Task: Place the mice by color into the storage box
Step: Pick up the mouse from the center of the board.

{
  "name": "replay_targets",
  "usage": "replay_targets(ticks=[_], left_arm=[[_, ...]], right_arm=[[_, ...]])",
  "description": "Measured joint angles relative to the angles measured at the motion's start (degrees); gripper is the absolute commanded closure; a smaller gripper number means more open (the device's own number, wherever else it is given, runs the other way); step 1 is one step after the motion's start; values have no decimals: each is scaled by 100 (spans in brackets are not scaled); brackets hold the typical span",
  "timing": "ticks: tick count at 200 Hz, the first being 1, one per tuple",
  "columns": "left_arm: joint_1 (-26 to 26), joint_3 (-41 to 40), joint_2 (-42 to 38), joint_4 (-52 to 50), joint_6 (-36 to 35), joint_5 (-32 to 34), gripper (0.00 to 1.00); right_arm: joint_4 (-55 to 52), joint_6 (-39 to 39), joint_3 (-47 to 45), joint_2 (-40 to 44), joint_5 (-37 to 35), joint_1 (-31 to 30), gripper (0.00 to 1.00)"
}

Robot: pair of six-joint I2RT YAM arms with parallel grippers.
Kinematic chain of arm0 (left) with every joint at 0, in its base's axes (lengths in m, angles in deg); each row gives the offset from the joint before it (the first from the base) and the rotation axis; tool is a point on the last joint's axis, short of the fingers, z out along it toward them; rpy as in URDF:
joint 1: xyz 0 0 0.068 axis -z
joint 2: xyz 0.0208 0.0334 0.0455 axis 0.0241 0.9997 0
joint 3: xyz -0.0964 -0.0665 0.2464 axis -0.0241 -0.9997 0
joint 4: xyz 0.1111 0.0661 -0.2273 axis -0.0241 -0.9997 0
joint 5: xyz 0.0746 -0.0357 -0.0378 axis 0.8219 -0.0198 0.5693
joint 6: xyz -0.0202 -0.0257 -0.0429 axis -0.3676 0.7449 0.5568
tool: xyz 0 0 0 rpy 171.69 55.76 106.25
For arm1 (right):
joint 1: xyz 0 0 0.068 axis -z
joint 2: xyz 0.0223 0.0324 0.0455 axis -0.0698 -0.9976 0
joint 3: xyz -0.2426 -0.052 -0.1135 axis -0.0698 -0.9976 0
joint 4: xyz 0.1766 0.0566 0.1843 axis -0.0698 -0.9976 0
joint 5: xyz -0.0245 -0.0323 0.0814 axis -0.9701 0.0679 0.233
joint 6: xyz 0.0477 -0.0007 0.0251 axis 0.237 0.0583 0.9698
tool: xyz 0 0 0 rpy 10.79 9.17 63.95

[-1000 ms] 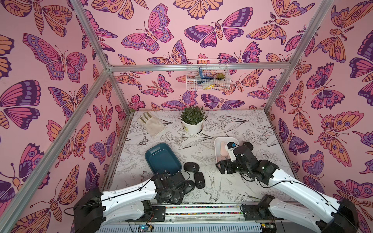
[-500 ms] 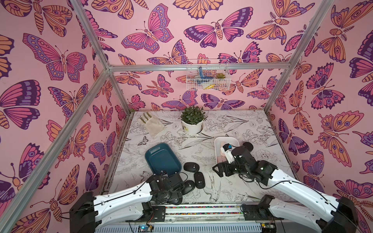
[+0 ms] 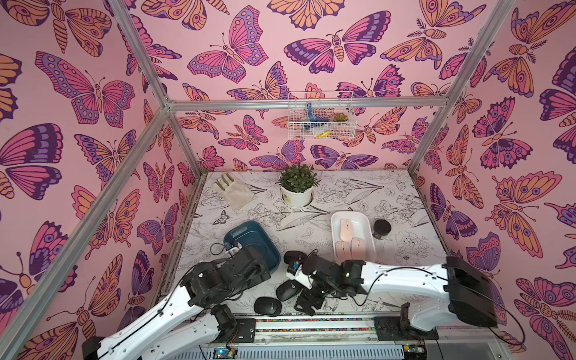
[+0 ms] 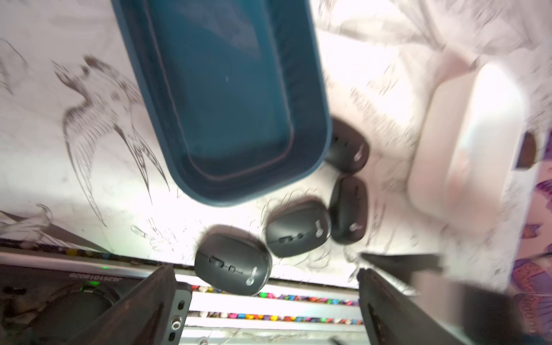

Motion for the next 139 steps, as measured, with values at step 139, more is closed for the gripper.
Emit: replay_targets(ticks=[139], left_arm=[[-1759, 938, 166, -280, -2059, -470, 0]], right_arm=[[-223, -846, 2105, -2164, -356, -529, 9]])
